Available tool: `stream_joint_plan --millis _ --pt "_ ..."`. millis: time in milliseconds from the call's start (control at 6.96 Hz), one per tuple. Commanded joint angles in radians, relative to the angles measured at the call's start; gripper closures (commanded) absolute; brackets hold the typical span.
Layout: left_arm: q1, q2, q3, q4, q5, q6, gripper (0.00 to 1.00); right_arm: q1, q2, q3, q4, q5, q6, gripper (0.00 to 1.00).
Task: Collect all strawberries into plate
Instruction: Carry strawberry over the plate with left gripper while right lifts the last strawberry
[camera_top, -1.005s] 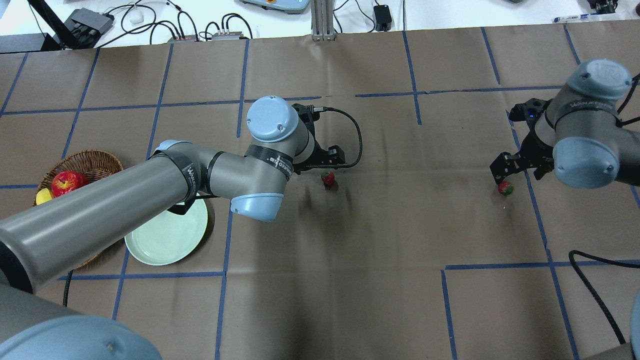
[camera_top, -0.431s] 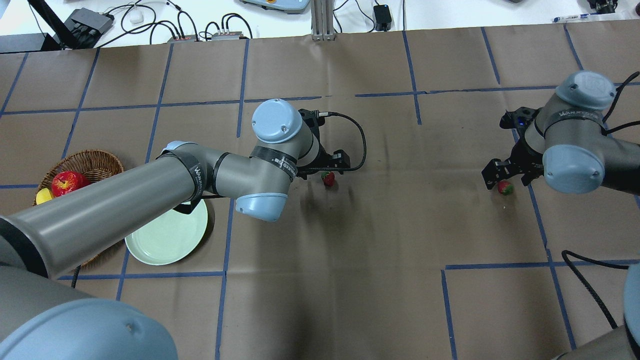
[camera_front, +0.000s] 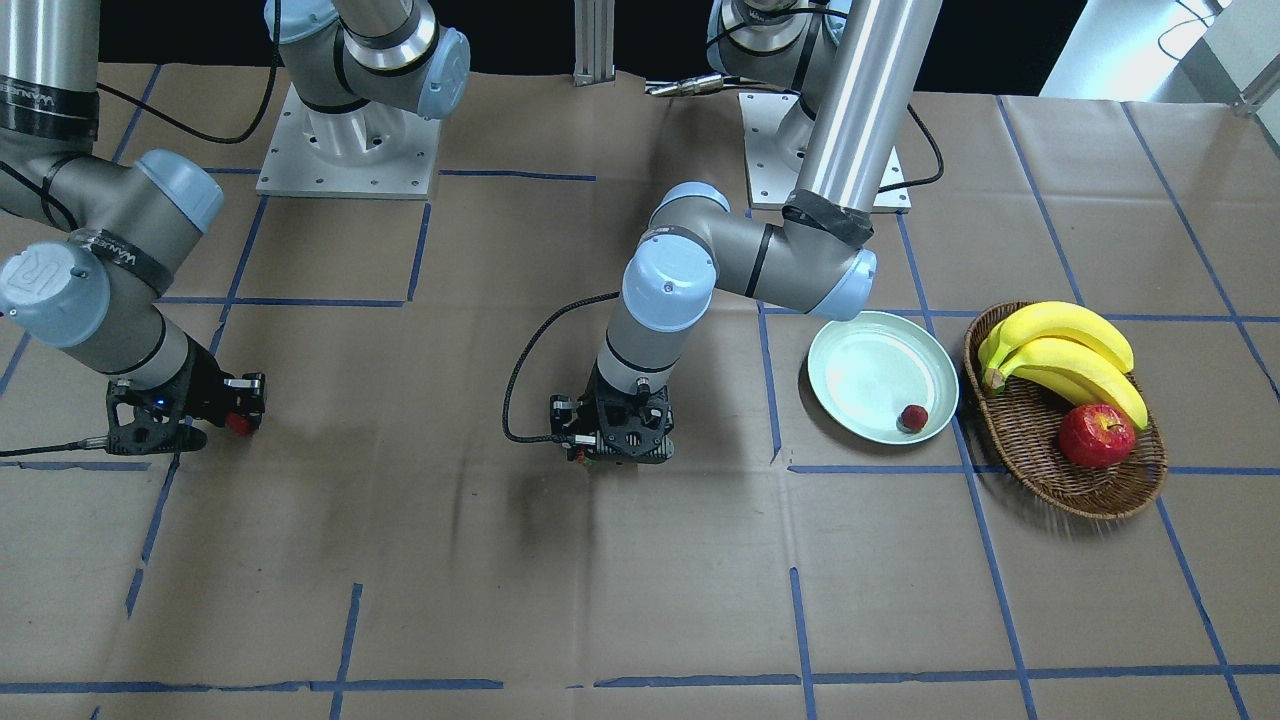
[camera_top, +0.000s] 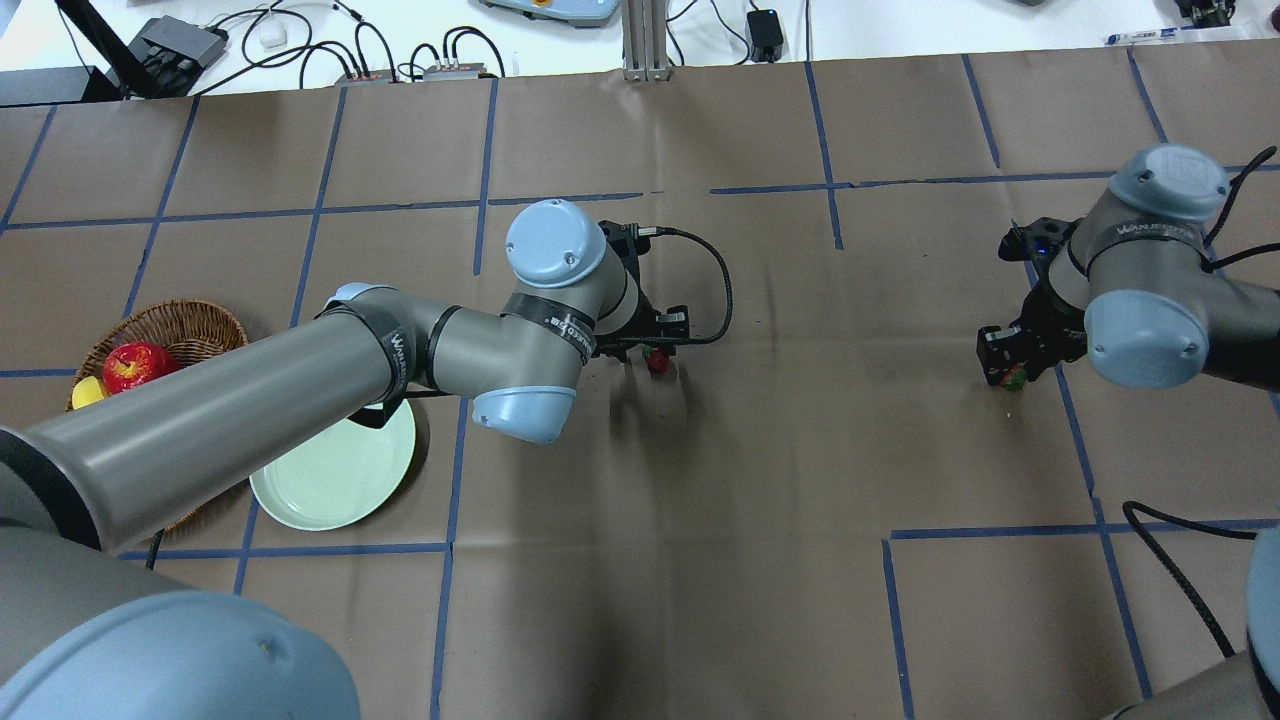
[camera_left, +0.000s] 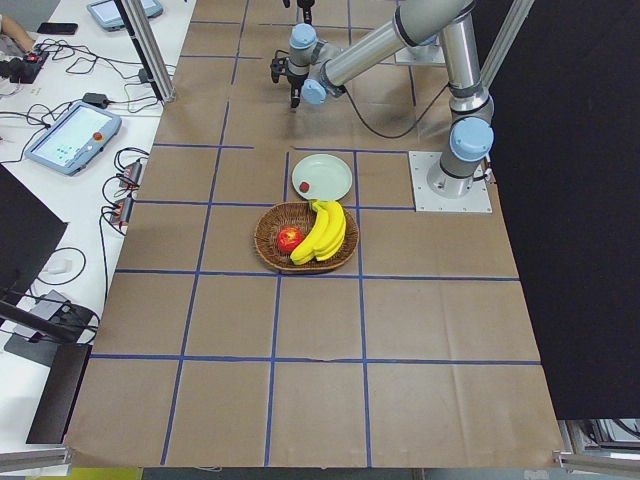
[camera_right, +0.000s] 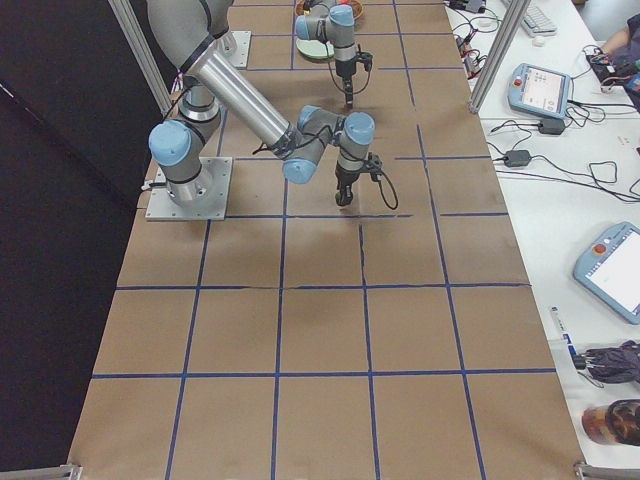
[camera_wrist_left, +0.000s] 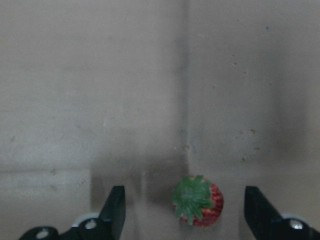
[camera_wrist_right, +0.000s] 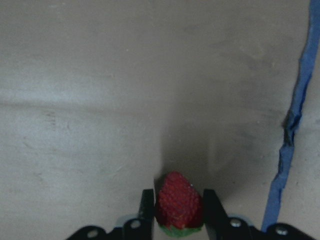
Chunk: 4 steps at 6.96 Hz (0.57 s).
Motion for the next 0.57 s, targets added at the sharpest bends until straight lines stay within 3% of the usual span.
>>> stream_joint_plan --millis 0,144,287,431 --pt "0.0 -0.001 0.007 -0.008 -0.003 -0.001 0.63 0.0 -0.007 -0.004 0.002 0.0 -0.001 0.82" --pt "0.0 0.0 0.009 -0.014 -0.006 -0.001 0.81 0.0 -0.015 -0.02 0.002 0.0 -0.001 0.88" --pt "0.0 0.0 0.01 -0.016 -0.007 -0.003 0.93 0.003 -0.029 -0.065 0.067 0.0 0.001 0.88" --pt "0.003 0.026 0.009 -0.031 -0.003 -0.001 1.0 0.012 -0.05 -0.164 0.207 0.0 0.006 0.88"
